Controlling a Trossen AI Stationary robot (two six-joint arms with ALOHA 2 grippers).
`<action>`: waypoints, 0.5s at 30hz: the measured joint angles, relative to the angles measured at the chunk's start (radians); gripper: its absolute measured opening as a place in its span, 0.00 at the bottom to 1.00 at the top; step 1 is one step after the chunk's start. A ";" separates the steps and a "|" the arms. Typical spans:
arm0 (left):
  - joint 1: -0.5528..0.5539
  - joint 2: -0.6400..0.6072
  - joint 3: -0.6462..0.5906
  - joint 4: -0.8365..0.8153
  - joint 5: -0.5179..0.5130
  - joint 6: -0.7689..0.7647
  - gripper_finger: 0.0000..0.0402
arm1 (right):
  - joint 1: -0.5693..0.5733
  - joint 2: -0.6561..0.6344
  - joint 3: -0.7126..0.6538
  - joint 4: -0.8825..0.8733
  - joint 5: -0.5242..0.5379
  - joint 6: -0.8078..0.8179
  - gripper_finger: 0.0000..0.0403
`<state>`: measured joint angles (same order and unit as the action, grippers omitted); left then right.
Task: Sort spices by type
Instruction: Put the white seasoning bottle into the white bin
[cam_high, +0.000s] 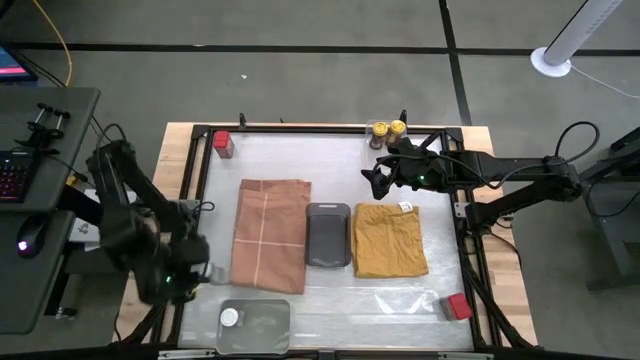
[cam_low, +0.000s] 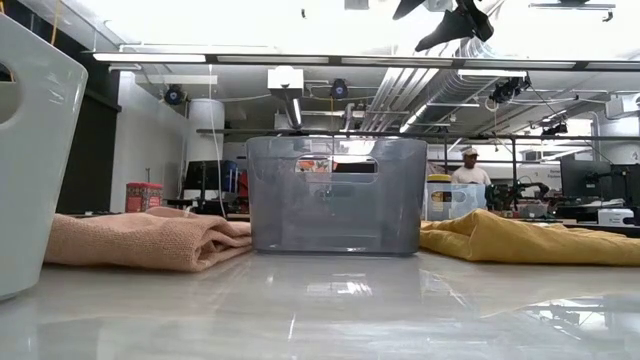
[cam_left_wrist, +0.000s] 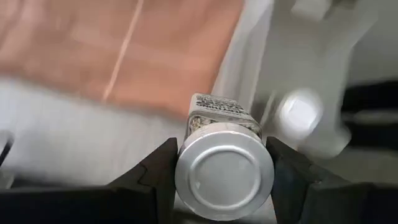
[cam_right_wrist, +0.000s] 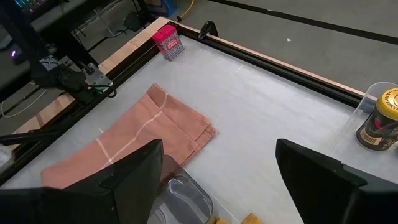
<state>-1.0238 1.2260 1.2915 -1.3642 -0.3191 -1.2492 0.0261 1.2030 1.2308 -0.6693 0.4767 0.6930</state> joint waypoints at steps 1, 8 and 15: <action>0.033 -0.007 0.000 0.041 -0.010 0.059 0.40 | 0.000 0.000 0.000 0.000 0.000 0.002 0.76; 0.229 0.114 0.002 0.381 0.109 0.543 0.40 | 0.000 0.000 0.000 0.000 0.000 0.002 0.76; 0.288 0.291 0.055 0.393 0.200 0.661 0.40 | 0.000 0.000 0.000 -0.008 -0.001 0.002 0.76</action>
<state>-0.7358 1.5175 1.3469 -0.9710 -0.1189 -0.5879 0.0261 1.2030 1.2308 -0.6772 0.4759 0.6952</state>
